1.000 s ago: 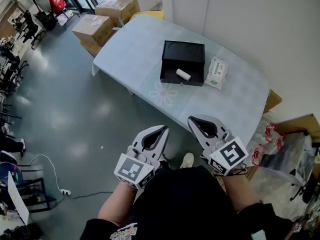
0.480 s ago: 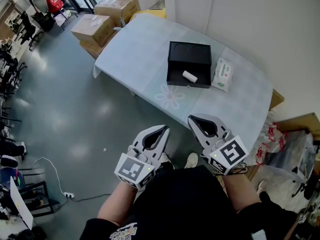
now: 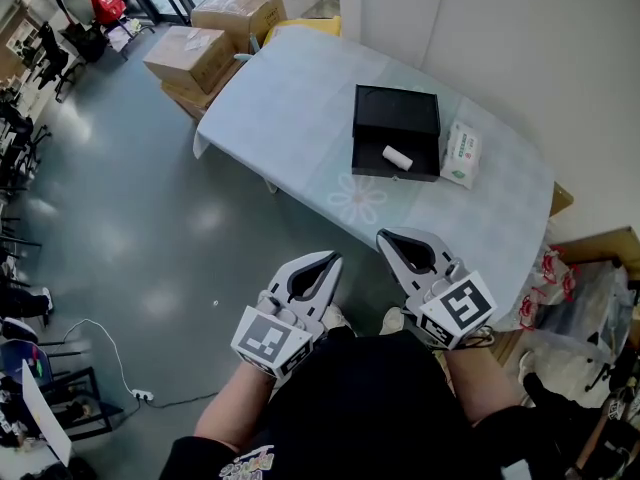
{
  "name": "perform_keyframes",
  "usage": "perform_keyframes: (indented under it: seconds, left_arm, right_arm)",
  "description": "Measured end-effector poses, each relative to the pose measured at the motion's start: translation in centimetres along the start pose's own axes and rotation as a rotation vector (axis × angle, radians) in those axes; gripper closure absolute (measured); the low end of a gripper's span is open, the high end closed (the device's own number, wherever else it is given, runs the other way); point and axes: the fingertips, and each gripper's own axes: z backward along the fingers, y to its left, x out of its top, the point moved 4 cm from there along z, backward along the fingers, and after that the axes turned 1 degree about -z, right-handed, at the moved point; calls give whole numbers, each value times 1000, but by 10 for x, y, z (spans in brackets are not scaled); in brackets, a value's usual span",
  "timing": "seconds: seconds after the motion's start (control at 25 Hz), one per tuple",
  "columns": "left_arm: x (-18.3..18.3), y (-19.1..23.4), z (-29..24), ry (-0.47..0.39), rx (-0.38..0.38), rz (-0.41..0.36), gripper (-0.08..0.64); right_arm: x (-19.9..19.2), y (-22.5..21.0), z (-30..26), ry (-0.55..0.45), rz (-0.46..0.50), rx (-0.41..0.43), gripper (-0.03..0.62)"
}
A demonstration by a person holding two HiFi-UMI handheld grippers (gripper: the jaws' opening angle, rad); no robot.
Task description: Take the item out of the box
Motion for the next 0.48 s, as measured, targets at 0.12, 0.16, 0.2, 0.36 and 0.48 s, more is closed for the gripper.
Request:
perform_keyframes:
  seconds: [0.12, 0.16, 0.2, 0.36, 0.48]
  left_arm:
    - [0, 14, 7, 5, -4, -4, 551]
    - [-1, 18, 10, 4, -8, -5, 551]
    - [-1, 23, 12, 6, -9, -6, 551]
    - [-4, 36, 22, 9, -28, -10, 551]
    - [-5, 43, 28, 4, -42, -12, 551]
  right_arm:
    - [-1, 7, -14, 0, -5, -6, 583]
    - [-1, 9, -19, 0, -7, -8, 583]
    - [-1, 11, -24, -1, -8, -10, 583]
    - [-5, 19, -40, -9, -12, -21, 583]
    - [-7, 27, -49, -2, -6, -25, 583]
